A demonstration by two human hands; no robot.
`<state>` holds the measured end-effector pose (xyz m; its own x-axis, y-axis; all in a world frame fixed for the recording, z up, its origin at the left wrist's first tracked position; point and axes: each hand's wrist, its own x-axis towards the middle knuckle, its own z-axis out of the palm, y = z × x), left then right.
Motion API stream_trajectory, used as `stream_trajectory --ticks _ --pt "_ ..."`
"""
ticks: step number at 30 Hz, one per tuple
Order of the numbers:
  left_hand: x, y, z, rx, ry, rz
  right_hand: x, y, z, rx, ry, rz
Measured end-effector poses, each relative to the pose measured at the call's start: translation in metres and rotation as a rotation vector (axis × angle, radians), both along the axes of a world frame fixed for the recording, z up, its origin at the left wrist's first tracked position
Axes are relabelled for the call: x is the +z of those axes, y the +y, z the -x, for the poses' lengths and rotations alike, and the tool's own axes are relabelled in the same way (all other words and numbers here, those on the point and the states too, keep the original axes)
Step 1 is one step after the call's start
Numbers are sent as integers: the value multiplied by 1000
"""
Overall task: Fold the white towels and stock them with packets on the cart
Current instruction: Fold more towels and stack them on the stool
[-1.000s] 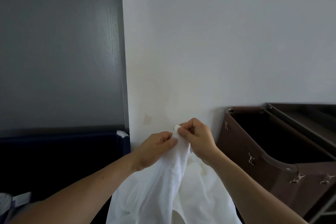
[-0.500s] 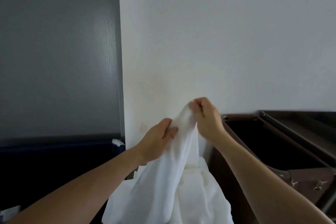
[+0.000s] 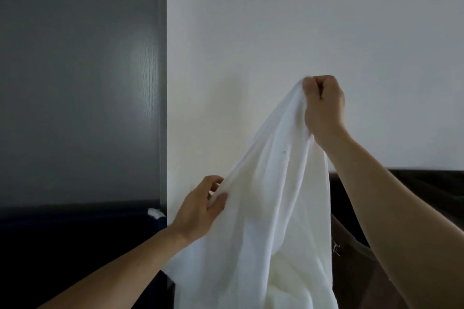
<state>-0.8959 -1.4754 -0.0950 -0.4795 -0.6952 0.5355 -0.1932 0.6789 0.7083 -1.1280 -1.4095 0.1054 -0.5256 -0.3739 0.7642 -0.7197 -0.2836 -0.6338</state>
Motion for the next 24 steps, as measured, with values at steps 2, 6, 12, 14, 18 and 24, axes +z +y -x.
stream_trajectory --ticks 2,6,12,14,18,24 --pt "2 3 -1 -62 21 -52 3 -2 5 -30 -23 -3" --pt "-12 5 -9 -145 37 -78 -14 -6 16 -65 -68 -93" --pt "-18 3 -16 -158 6 135 -35 -7 32 -108 -135 -140" --pt "-18 0 -18 -126 10 70 -37 -7 32 -105 -132 -132" --pt "-27 0 -21 -146 -30 -54 -37 -9 30 -102 -123 -127" --pt "-38 -13 -31 -102 -105 -382 -43 -9 33 -118 -112 -152"
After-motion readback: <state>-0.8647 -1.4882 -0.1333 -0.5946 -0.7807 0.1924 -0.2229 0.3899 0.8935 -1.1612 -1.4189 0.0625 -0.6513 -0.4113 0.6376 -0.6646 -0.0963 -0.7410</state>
